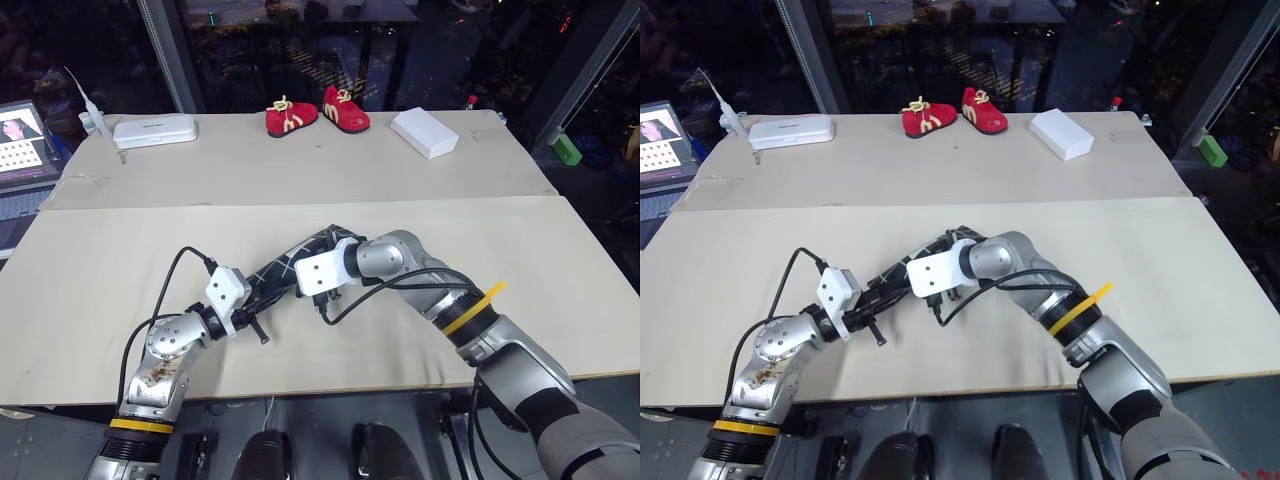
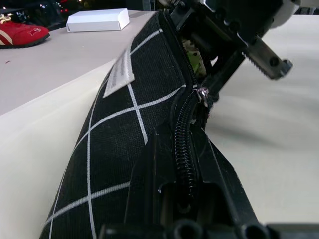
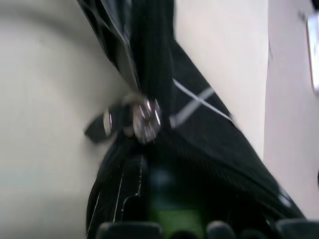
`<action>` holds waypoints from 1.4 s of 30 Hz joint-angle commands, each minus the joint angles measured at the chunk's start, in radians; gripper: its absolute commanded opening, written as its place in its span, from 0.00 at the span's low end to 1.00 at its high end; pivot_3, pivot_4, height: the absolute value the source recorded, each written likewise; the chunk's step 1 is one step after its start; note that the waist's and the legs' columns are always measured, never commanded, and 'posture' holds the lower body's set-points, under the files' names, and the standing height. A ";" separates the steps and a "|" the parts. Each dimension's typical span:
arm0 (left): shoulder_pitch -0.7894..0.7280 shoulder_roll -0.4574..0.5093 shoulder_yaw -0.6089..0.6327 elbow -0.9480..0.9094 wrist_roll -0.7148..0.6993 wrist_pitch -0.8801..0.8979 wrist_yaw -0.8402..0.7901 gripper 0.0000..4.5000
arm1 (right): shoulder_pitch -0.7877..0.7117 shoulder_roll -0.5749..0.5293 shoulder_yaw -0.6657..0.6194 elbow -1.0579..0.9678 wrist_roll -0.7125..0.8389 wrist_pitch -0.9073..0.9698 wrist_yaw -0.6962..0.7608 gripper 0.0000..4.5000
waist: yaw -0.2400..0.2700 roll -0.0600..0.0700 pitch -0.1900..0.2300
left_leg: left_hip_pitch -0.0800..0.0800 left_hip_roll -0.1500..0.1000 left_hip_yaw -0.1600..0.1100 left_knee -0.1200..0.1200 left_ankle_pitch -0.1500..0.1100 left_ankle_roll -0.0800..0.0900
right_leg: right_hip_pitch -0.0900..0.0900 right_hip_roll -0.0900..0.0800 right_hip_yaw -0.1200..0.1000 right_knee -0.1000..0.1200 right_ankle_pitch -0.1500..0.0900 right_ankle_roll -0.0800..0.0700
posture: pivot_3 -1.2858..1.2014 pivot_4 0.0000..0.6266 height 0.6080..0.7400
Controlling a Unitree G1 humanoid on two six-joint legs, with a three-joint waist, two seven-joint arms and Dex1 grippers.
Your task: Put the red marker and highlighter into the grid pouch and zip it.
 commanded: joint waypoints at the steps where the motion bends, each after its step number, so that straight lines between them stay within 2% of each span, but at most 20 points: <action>1: -0.001 -0.007 -0.005 -0.054 -0.011 -0.009 0.003 0.00 | -0.001 0.020 -0.033 -0.012 0.052 -0.087 0.010 0.24 | -0.001 0.000 0.000 | 0.000 0.000 0.000 0.000 0.000 0.000 | 0.000 0.000 0.000 0.000 0.000 0.000 | 0.52 0.24 1.00; 5: 0.005 -0.008 0.002 -0.060 -0.016 -0.005 0.005 0.00 | 0.008 0.026 -0.060 0.011 0.050 -0.089 -0.011 0.24 | -0.004 0.000 0.000 | 0.001 0.000 0.000 0.000 0.000 0.000 | 0.000 0.000 0.000 0.001 0.000 0.000 | 0.52 0.24 1.00; 7: 0.006 -0.008 0.003 -0.065 -0.018 -0.002 0.006 0.00 | 0.013 0.027 -0.074 0.015 0.057 -0.085 -0.010 0.46 | -0.005 0.000 0.000 | 0.001 0.000 0.000 0.000 0.000 0.000 | 0.000 0.000 0.000 0.001 0.000 0.000 | 0.52 0.24 1.00; 14: -0.005 -0.011 0.011 -0.066 -0.030 0.012 0.011 0.00 | 0.009 -0.008 -0.175 0.017 0.111 -0.029 -0.006 0.95 | -0.002 0.000 0.000 | 0.001 0.000 0.000 0.000 0.000 0.000 | 0.000 0.000 0.000 0.001 0.000 0.000 | 0.52 0.24 1.00; 17: -0.005 -0.014 0.018 -0.068 -0.037 0.020 0.019 0.00 | 0.016 -0.070 -0.252 0.005 0.199 -0.017 0.057 0.95 | 0.002 0.000 0.000 | 0.001 0.000 0.000 0.000 0.000 0.000 | 0.001 0.000 0.000 0.001 0.000 0.000 | 0.52 0.24 1.00; 20: -0.003 -0.012 0.020 -0.070 -0.035 0.024 0.028 0.00 | 0.054 -0.147 -0.350 -0.047 0.343 0.088 0.160 0.95 | 0.004 0.000 0.000 | 0.001 0.000 -0.001 0.000 0.000 0.000 | 0.001 0.000 0.000 0.000 0.000 0.000 | 0.52 0.24 1.00; 26: 0.003 -0.012 0.021 -0.072 -0.033 0.026 0.037 0.00 | 0.195 -0.330 -0.579 -0.274 0.794 0.620 0.406 0.95 | 0.005 0.000 0.000 | 0.001 0.001 -0.004 0.000 0.000 0.001 | 0.001 0.000 0.000 -0.001 0.000 0.000 | 0.52 0.24 1.00; 28: 0.006 -0.011 0.023 -0.071 -0.033 0.025 0.038 0.00 | 0.245 -0.358 -0.600 -0.320 0.844 0.706 0.406 0.95 | 0.003 0.000 0.000 | 0.001 0.001 -0.005 0.000 -0.001 0.001 | 0.002 0.000 0.000 -0.001 0.000 0.000 | 0.52 0.24 1.00; 31: 0.001 -0.013 0.029 -0.066 -0.038 0.030 0.045 0.00 | 0.331 -0.370 -0.548 -0.378 0.807 0.749 0.359 0.95 | -0.004 0.000 0.000 | 0.005 0.001 -0.004 0.000 -0.001 0.001 | 0.004 0.000 0.002 0.000 0.000 -0.001 | 0.52 0.24 1.00; 34: -0.012 -0.018 0.036 -0.062 -0.049 0.040 0.053 0.00 | 0.381 -0.314 -0.468 -0.385 0.726 0.798 0.237 0.95 | -0.002 0.000 0.000 | 0.008 0.001 -0.005 0.000 -0.001 0.001 | 0.008 0.000 0.002 -0.001 0.000 -0.001 | 0.52 0.24 1.00; 37: -0.027 -0.027 0.035 -0.067 -0.060 0.058 0.062 0.00 | 0.356 -0.145 -0.406 -0.335 0.674 0.927 0.025 0.95 | -0.007 0.000 0.000 | 0.009 0.001 -0.004 0.000 -0.001 0.001 | 0.008 0.001 0.002 -0.001 0.000 -0.001 | 0.52 0.24 1.00; 42: -0.033 -0.033 0.027 -0.064 -0.055 0.062 0.056 0.00 | 0.292 0.011 -0.356 -0.333 0.672 1.056 -0.076 0.95 | 0.000 0.000 0.000 | 0.005 0.000 -0.005 0.000 0.000 0.001 | 0.005 0.000 0.002 0.001 0.000 -0.001 | 0.52 0.24 1.00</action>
